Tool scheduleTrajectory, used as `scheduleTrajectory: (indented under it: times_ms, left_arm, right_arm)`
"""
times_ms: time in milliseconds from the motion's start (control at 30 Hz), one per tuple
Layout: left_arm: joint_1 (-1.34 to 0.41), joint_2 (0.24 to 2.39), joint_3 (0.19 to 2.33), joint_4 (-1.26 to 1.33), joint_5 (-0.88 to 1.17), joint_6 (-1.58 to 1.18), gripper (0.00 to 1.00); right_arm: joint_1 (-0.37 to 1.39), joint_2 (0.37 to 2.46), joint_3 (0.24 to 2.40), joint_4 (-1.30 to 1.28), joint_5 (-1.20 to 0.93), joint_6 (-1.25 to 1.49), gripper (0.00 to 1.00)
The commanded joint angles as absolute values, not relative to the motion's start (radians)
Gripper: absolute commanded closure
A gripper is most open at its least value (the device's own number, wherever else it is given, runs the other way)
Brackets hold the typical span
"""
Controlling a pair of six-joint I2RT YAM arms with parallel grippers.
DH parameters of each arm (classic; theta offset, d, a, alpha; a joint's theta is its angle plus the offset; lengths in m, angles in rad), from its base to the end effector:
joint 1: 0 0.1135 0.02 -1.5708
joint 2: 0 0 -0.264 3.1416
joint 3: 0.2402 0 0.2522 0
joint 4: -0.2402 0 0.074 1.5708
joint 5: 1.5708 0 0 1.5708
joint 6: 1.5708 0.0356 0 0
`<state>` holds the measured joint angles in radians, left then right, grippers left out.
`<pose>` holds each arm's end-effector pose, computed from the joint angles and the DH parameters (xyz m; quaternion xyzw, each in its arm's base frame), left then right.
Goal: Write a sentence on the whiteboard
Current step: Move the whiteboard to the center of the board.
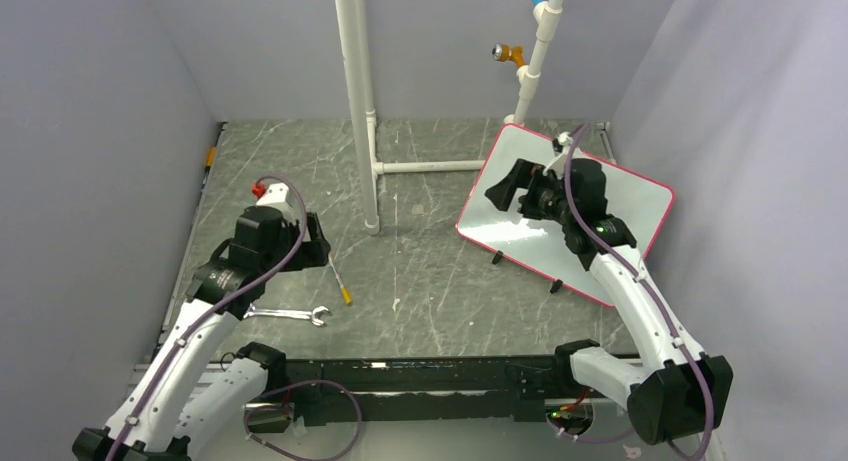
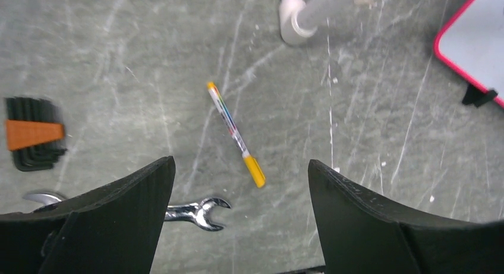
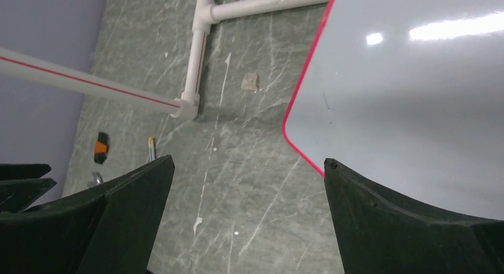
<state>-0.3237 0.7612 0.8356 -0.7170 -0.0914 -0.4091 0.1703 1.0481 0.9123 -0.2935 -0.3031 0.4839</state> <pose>0.1492 -0.0466 0.3081 -0.0586 0.8916 -0.1221 0.4321 0.2320 0.0507 0.3236 0.0493 0.8344 0.2919 0.4649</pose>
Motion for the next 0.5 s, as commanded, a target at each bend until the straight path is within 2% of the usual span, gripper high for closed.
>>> scheduleTrajectory:
  times_ms: [0, 300, 467]
  left_arm:
    - [-0.437, 0.811, 0.789, -0.702, -0.159, -0.533, 0.14]
    - [-0.601, 0.996, 0.738, -0.597, -0.23, -0.65, 0.3]
    - [-0.655, 1.075, 0.716, -0.561, -0.268, -0.701, 0.33]
  right_arm:
    - [0.302, 1.08, 1.018, -0.346, -0.155, 0.442, 0.0]
    - [0.388, 1.119, 1.054, -0.399, -0.126, 0.427, 0.0]
    - [0.398, 1.124, 1.083, -0.447, -0.057, 0.4, 0.0]
